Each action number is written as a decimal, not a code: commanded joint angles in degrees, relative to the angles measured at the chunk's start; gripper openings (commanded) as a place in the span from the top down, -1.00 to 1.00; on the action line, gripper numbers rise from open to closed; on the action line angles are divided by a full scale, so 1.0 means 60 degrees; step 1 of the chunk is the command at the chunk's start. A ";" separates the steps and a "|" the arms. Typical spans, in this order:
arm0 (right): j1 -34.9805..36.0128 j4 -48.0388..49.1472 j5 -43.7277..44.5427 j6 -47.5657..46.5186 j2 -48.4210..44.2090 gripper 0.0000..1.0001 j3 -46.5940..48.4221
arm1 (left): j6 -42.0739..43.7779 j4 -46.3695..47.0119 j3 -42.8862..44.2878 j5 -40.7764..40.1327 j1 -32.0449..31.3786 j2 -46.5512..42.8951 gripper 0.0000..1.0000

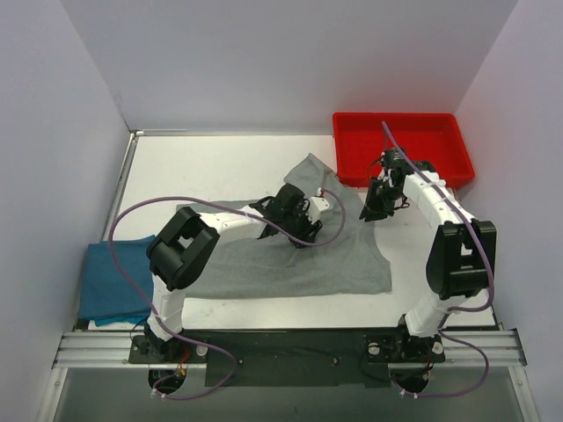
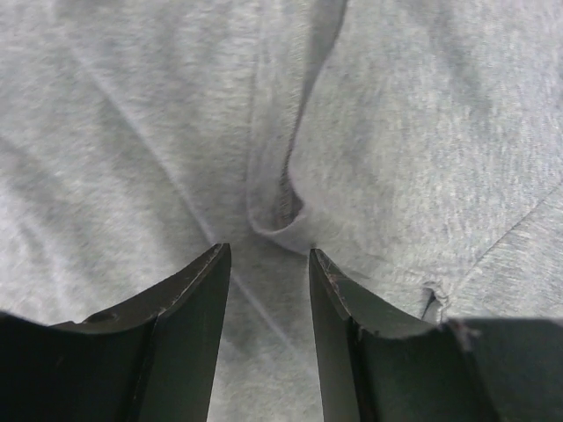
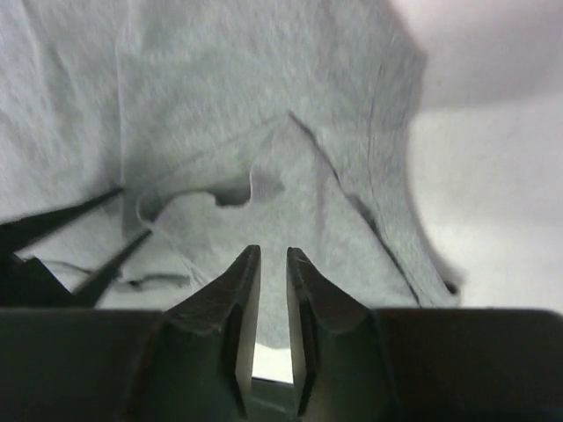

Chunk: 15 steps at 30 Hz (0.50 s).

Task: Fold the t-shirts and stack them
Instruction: Fold the flattened tshirt in 1/3 of the way

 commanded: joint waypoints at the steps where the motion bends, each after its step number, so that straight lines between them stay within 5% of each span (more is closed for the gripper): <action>1: 0.0682 -0.0561 0.0389 -0.0172 -0.0512 0.79 -0.0984 | -0.0951 -0.0250 0.0349 -0.0639 0.0309 -0.0845 -0.01; 8: 0.0948 0.0319 0.0769 0.0107 0.1008 1.00 -0.0958 | -0.0631 -0.1713 0.0612 0.0531 0.1260 -0.1693 -0.01; 15: 0.1050 -0.0296 0.1414 -0.0480 0.1834 0.98 -0.0181 | 0.1782 -0.4044 0.0905 0.1807 0.4229 -0.2543 -0.16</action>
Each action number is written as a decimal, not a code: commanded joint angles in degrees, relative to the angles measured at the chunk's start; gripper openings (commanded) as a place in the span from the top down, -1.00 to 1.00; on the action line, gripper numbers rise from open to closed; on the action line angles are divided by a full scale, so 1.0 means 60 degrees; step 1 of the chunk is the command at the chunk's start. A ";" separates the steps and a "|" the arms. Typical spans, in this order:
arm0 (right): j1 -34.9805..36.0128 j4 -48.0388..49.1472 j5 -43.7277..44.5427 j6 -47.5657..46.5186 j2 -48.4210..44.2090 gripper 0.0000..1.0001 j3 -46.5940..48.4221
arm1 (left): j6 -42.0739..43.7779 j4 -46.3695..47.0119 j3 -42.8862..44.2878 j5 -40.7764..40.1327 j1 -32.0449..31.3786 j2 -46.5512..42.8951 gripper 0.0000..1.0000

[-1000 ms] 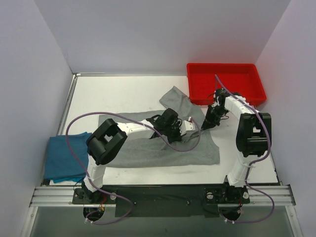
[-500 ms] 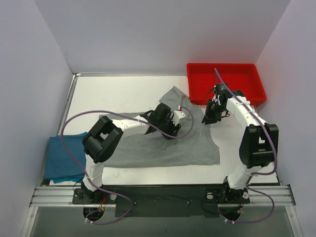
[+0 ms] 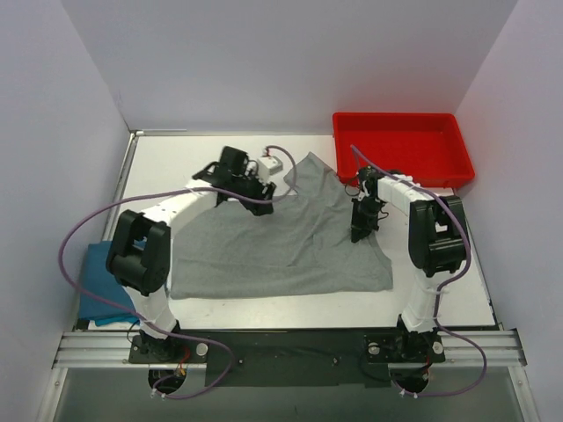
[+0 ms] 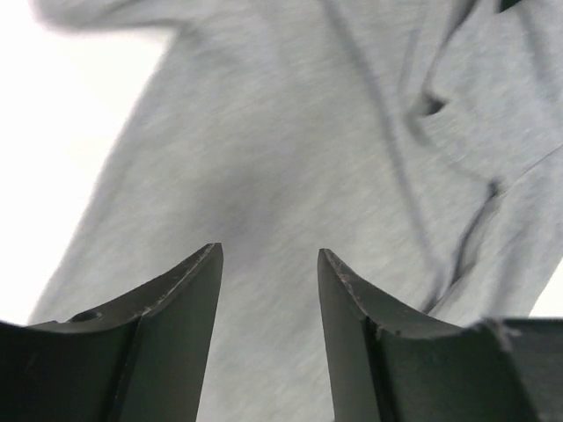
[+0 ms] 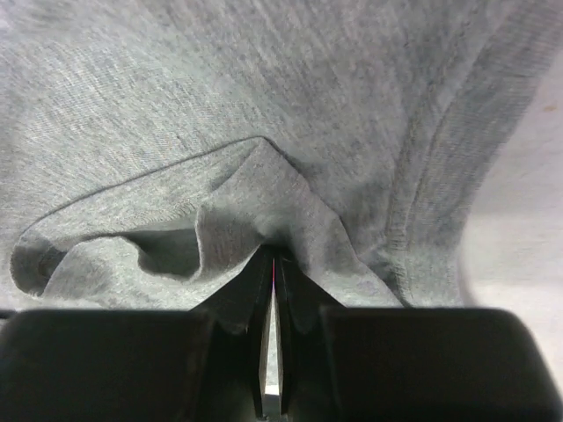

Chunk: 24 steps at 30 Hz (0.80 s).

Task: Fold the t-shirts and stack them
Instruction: Fold the flattened tshirt in 1/3 of the way, then grap the side of the flattened tshirt furthest away from the robot with both arms

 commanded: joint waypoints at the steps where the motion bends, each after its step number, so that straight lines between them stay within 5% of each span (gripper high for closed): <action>1: 0.0121 -0.0417 0.0843 -0.0483 -0.0112 0.95 0.0704 | 0.2036 -0.1928 0.0410 0.0547 0.1914 -0.1007 -0.24; 5: 0.0546 -0.0388 0.1149 -0.1040 -0.0831 0.62 0.2164 | 0.3327 -0.2748 0.0716 -0.0595 0.3437 -0.0906 -0.38; 10: 0.1073 -0.0402 0.1853 -0.2137 0.0540 0.08 0.5110 | 0.3798 -0.2957 0.1142 -0.1109 0.4903 -0.0189 -0.43; 18: 0.1176 -0.0623 0.1868 -0.2871 0.4788 -0.02 1.0472 | 0.4370 -0.3219 0.2123 -0.1373 0.5886 0.1012 -0.48; 24: 0.1293 0.0079 0.2161 -0.2959 0.5921 -0.05 1.0798 | 0.5144 -0.3731 0.2474 -0.1111 0.5959 0.1467 -0.48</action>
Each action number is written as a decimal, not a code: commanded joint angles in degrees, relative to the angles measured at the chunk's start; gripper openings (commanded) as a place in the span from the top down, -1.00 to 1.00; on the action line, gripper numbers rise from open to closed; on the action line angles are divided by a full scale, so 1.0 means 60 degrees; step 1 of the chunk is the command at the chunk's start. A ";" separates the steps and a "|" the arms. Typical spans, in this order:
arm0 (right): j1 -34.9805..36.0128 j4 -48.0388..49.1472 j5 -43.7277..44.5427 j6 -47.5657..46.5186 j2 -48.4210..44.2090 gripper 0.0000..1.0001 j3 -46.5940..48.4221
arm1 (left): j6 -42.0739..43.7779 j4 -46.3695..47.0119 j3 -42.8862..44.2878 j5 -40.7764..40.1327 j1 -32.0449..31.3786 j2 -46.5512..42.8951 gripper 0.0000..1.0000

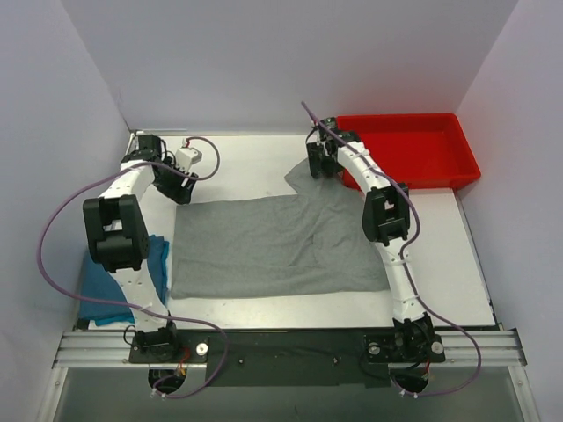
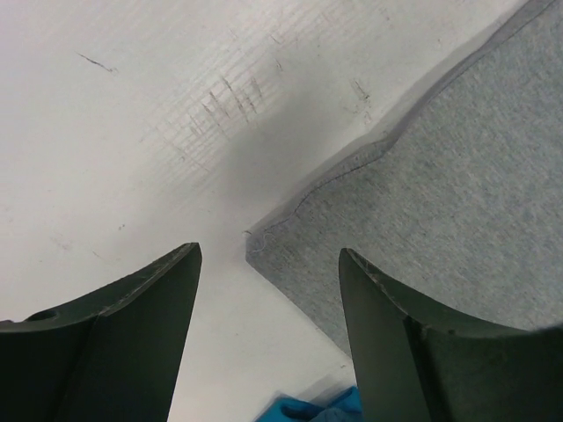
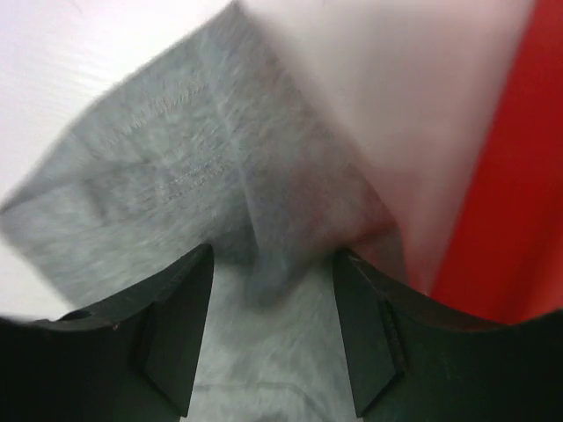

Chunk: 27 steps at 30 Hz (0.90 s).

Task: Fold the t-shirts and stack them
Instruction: Grap the side of the flattened tshirt furthest away from the robot with both arms

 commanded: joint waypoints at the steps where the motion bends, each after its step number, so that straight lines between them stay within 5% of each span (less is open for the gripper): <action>1: 0.0215 -0.0051 0.0602 -0.0501 0.0439 -0.09 0.0355 | 0.0880 -0.0679 0.0719 0.0321 0.0050 0.0279 -0.48; 15: 0.0231 0.0842 0.0983 -0.1014 -0.0129 -0.05 0.0634 | 0.3004 -0.4047 0.4131 0.0570 0.0036 0.2740 -0.43; 20: 0.0085 0.1854 0.1115 -0.1426 -0.0630 -0.14 0.0108 | 0.3224 -0.4210 0.4235 0.0556 0.0021 0.3019 -0.42; 27: -0.0063 0.0580 0.0792 -0.1160 0.0865 -0.26 0.1103 | 0.3676 -0.4737 0.3973 0.0497 0.0050 0.3035 -0.38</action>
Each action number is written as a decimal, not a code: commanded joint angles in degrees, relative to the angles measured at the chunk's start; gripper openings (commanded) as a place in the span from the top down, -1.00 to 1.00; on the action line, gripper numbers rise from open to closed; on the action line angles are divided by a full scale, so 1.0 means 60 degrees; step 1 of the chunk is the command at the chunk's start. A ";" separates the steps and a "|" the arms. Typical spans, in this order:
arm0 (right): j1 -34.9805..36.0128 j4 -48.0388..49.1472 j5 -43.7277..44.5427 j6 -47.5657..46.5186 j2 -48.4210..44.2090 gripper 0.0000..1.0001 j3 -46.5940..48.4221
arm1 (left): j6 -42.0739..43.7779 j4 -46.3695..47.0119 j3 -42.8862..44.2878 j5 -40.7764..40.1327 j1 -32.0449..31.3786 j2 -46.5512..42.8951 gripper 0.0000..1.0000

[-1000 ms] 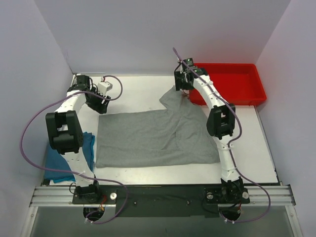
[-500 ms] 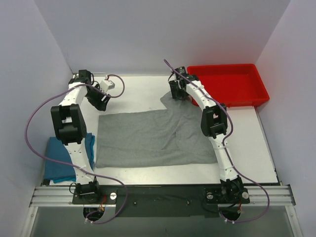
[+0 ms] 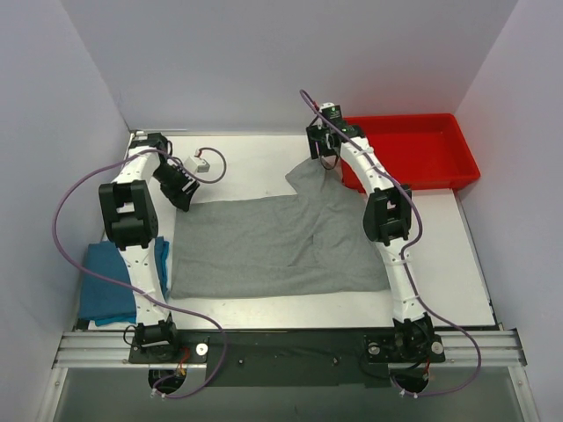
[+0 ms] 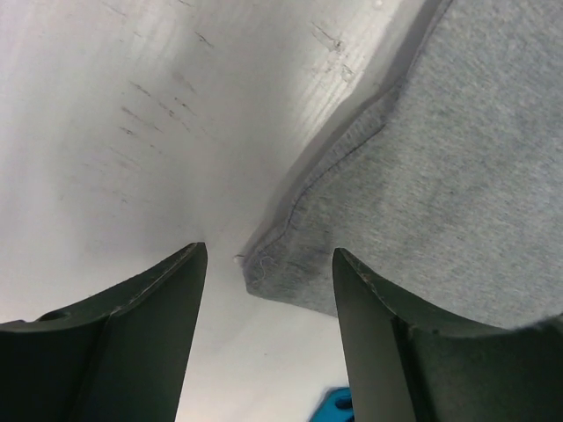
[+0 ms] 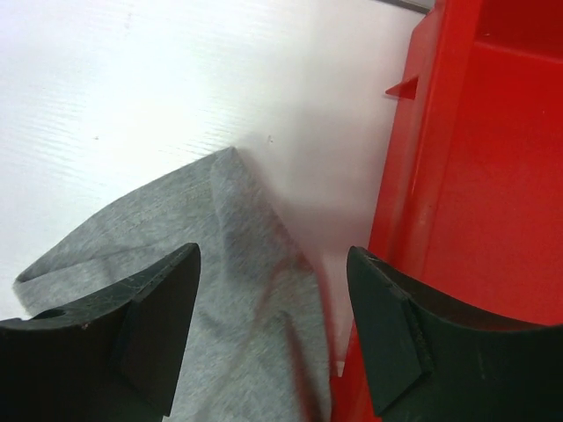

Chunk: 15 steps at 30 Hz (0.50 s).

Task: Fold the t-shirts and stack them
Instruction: Grap the side of the flattened tshirt furthest away from the robot with both arms

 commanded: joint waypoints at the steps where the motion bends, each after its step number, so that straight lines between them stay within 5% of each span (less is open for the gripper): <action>1: -0.0073 -0.0705 -0.0015 0.0041 0.0497 -0.27 0.0240 | 0.0771 -0.0792 0.0060 0.0337 0.0021 -0.0164 -0.37; 4: -0.0176 -0.1057 -0.0761 0.0071 0.0760 -0.24 0.0530 | 0.0904 -0.0939 -0.0102 0.0454 0.0007 -0.0237 -0.31; 11: -0.0059 -0.1174 -0.0778 -0.0002 0.0936 0.04 0.0736 | 0.0742 -0.1846 0.0439 0.1054 0.0007 -0.0105 0.56; 13: -0.0015 -0.1248 -0.0777 -0.0046 0.0981 0.38 0.0824 | 0.0757 -0.1979 0.0498 0.1114 0.0021 -0.0149 0.89; 15: -0.0015 -0.1233 -0.0792 -0.0046 0.0908 0.66 0.0737 | 0.0685 -0.1965 0.0542 0.1100 0.0021 -0.0222 1.00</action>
